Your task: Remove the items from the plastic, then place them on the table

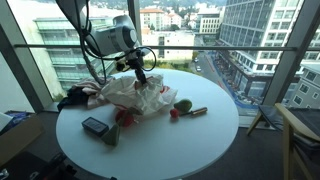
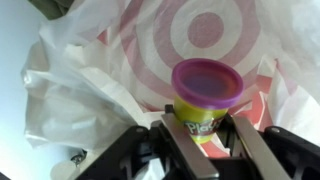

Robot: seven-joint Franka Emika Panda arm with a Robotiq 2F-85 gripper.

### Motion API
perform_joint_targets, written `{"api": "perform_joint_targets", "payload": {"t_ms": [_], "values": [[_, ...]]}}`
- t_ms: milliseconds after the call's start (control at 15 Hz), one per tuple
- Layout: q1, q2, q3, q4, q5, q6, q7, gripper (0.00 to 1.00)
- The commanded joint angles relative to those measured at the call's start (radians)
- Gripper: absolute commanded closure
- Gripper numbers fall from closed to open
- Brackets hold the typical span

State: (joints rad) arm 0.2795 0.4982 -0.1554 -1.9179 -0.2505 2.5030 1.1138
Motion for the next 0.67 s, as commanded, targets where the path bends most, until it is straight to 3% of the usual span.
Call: {"api": "perform_joint_targets", "payload": {"t_ms": [0, 267, 600], "values": [[-0.058, -0.147, 0.068, -0.055, 0.069, -0.073, -0.111, 0.83], [-0.137, -0.286, 0.188, -0.115, 0.297, -0.094, -0.364, 0.83], [-0.114, -0.342, 0.27, -0.13, 0.437, -0.053, -0.605, 0.83]]}}
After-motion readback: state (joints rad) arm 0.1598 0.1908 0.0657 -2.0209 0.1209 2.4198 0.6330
